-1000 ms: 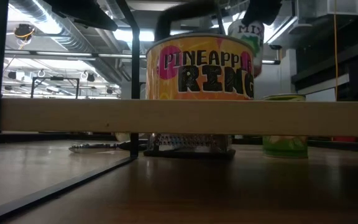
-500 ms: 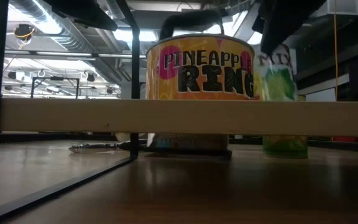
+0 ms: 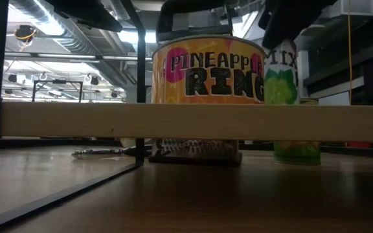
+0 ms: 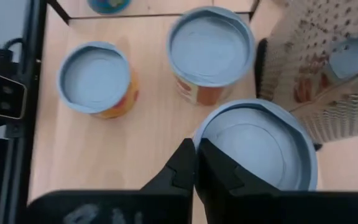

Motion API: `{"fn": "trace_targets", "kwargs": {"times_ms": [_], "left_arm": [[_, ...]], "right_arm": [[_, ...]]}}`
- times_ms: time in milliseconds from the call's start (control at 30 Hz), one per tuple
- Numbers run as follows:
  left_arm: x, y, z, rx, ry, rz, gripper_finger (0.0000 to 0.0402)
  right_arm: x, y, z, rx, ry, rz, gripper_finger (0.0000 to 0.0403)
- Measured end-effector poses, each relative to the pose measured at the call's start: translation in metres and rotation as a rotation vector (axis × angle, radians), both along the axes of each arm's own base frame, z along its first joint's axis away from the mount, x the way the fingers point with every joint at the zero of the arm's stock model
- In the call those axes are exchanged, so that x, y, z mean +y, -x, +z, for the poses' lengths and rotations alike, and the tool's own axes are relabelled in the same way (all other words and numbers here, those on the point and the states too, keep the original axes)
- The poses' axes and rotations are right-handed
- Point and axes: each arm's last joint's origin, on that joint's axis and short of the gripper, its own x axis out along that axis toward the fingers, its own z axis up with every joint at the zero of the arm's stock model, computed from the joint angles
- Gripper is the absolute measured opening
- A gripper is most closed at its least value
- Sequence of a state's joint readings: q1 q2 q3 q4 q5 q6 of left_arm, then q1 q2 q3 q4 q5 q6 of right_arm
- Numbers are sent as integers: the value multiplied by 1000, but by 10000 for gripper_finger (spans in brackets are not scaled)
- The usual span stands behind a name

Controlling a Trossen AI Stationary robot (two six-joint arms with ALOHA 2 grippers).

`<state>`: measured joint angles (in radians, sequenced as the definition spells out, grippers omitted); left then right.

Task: Pick and place cans onto a shelf
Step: Put the canned mixed fruits on the shelf

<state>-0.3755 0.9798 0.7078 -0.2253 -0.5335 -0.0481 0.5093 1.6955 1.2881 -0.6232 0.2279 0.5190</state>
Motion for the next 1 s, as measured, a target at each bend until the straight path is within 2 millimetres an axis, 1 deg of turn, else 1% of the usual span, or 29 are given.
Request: {"fn": "trace_targets", "kwargs": {"times_ms": [200, 367, 633, 1000], "left_arm": [[0, 0, 0, 0, 0, 0, 66], [0, 0, 0, 0, 0, 0, 66], [0, 0, 0, 2, 1, -1, 66], [0, 0, 0, 2, 2, -4, 66]], "right_arm": [[6, -1, 2, -48, -3, 4, 14], [8, 0, 1, -50, 10, 3, 14], [10, -3, -8, -29, 32, 5, 14], [10, -3, -9, -25, 31, 6, 15]]}}
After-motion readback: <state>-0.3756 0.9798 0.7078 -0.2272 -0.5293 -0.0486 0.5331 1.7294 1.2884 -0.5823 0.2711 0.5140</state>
